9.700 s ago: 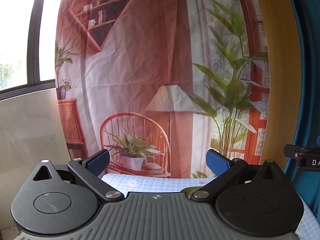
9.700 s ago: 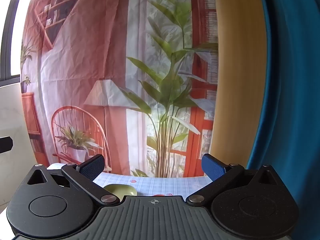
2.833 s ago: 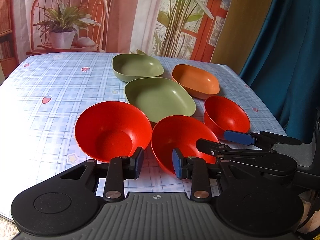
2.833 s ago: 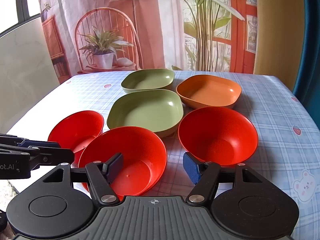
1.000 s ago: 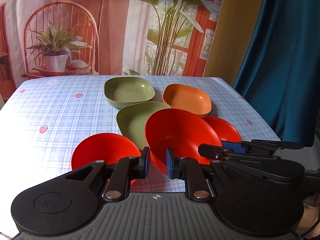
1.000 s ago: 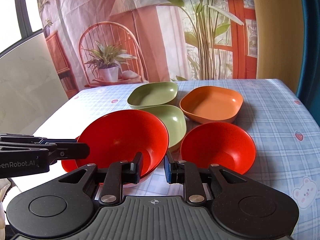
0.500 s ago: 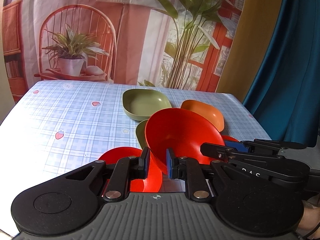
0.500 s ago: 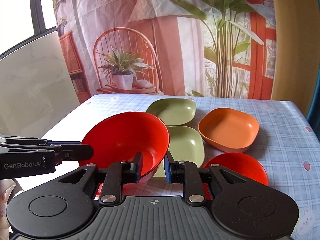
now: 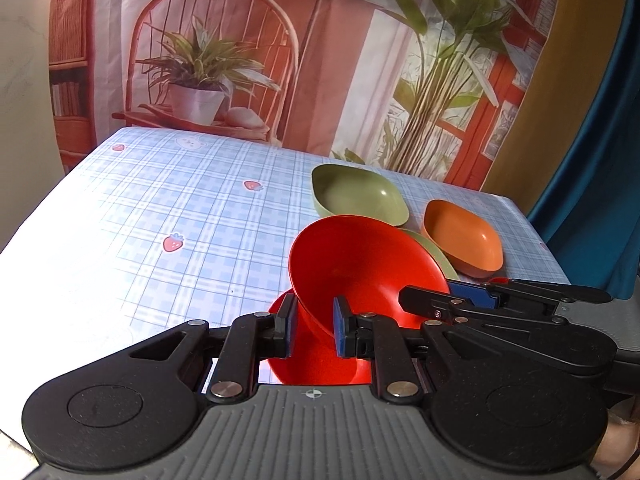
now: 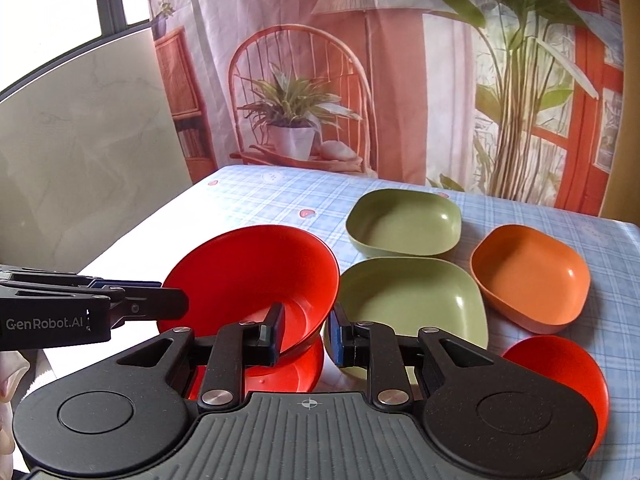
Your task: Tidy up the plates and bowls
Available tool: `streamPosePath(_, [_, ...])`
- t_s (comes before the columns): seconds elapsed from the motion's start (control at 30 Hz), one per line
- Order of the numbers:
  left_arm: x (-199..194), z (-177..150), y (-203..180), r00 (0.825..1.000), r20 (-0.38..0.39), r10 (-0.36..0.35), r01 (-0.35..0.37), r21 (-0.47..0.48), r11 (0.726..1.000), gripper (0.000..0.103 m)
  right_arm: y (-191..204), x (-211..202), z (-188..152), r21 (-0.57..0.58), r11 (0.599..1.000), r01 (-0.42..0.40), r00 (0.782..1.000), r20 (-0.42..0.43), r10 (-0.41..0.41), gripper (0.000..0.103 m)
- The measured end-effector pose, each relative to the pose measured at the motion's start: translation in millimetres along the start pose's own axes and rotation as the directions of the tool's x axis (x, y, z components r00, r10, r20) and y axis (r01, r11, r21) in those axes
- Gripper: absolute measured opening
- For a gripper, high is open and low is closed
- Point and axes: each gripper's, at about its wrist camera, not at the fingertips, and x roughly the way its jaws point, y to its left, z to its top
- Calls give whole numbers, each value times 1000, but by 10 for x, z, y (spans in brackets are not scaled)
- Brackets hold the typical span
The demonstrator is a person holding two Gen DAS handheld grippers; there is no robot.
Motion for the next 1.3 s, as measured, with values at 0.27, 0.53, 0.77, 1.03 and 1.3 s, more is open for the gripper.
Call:
streamPosePath(0.27, [143, -100, 42, 999, -40, 19, -19, -7, 1000, 19, 39, 159, -127, -7, 1000, 10, 999, -44, -11, 21])
streamPosePath(0.53, [182, -155, 47, 998, -53, 46, -46, 5, 999, 19, 76, 218, -185, -31, 999, 17, 998, -66, -19, 21])
streamPosePath(0.77, [207, -175, 52, 996, -60, 60, -60, 3, 998, 19, 121, 259, -211, -61, 998, 29, 997, -75, -34, 22])
streamPosePath(1.03, [251, -184, 62, 996, -71, 60, -61, -13, 998, 20, 130, 267, -233, -75, 997, 30, 997, -75, -36, 24])
streamPosePath(1.3, [240, -171, 78, 995, -59, 77, -79, -30, 996, 24, 95, 226, -270, -69, 997, 37, 997, -67, -42, 28])
